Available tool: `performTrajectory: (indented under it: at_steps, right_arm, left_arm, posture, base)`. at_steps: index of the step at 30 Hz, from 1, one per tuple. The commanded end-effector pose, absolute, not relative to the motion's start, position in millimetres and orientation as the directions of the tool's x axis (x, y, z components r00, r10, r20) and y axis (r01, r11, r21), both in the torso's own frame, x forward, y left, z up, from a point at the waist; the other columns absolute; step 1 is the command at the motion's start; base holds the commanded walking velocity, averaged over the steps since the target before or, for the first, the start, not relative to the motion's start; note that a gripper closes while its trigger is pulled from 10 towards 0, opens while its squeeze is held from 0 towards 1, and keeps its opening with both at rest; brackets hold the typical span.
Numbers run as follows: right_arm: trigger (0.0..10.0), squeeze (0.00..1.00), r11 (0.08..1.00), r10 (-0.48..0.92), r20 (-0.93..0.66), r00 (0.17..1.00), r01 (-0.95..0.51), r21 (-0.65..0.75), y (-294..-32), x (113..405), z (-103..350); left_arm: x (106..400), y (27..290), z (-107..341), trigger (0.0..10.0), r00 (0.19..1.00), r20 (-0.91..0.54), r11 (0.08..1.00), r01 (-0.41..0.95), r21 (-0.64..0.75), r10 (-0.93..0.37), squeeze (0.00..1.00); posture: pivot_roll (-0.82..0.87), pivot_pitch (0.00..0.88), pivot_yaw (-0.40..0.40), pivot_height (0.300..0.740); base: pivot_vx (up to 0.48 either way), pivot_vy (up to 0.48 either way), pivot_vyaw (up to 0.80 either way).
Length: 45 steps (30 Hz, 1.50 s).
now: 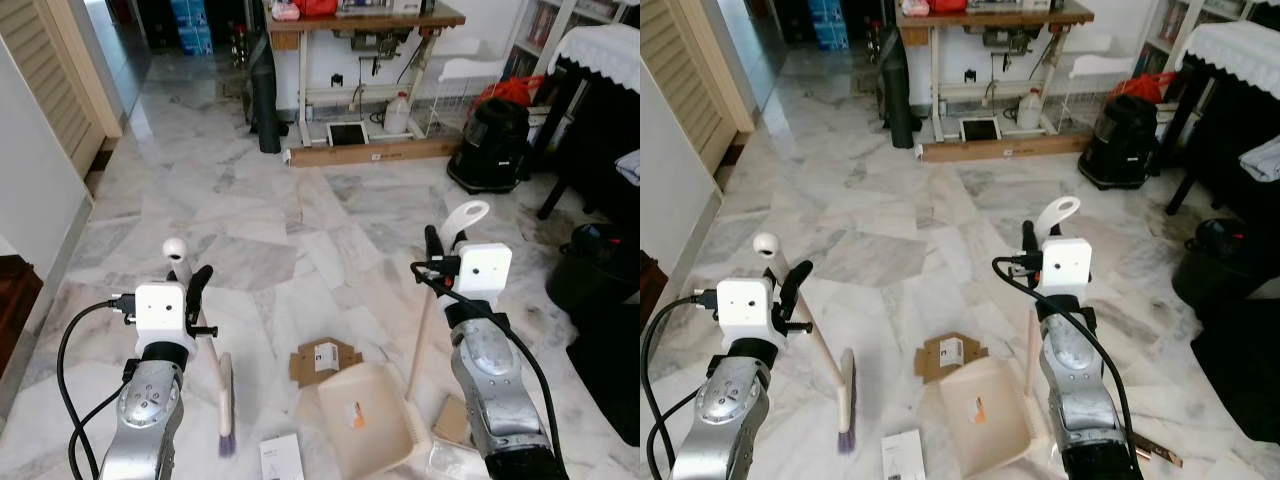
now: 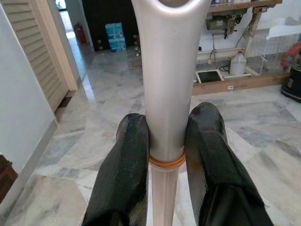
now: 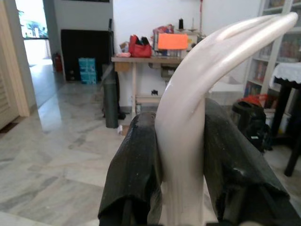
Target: Sweep floor
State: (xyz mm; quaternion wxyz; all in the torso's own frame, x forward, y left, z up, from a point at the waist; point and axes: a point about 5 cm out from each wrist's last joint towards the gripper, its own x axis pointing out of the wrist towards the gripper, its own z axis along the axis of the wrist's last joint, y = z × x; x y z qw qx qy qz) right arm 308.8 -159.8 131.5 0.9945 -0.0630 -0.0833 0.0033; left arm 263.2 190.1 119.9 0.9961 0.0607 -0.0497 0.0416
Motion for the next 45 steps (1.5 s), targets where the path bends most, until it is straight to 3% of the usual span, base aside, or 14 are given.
performTrajectory:
  at_steps: [1,24,45]
  right_arm:
    - [10.0,0.00,0.988,0.038,0.184,0.982,-0.009,-0.153,-157.1,312.2,137.8]
    - [10.0,0.00,0.979,-0.005,0.088,0.996,0.023,-0.203,-159.8,323.9,124.9]
    - [10.0,0.00,0.965,-0.130,0.062,0.990,0.140,-0.220,-168.9,343.3,123.0]
  left_arm:
    - [267.3,190.2,127.5,10.0,0.990,0.128,0.989,-0.083,0.121,0.067,0.00]
    - [275.5,194.5,131.8,10.0,0.990,0.129,0.990,-0.066,0.122,0.050,0.00]
    - [286.8,185.9,134.3,10.0,0.993,0.107,0.995,0.034,0.095,-0.044,0.00]
  posture:
    - [-0.07,0.060,0.001,0.740]
    - [-0.06,0.088,-0.010,0.740]
    - [-0.06,0.176,-0.013,0.740]
  base:
    - [0.000,0.000,0.00]
    - [0.000,0.000,0.31]
    - [0.000,0.000,0.00]
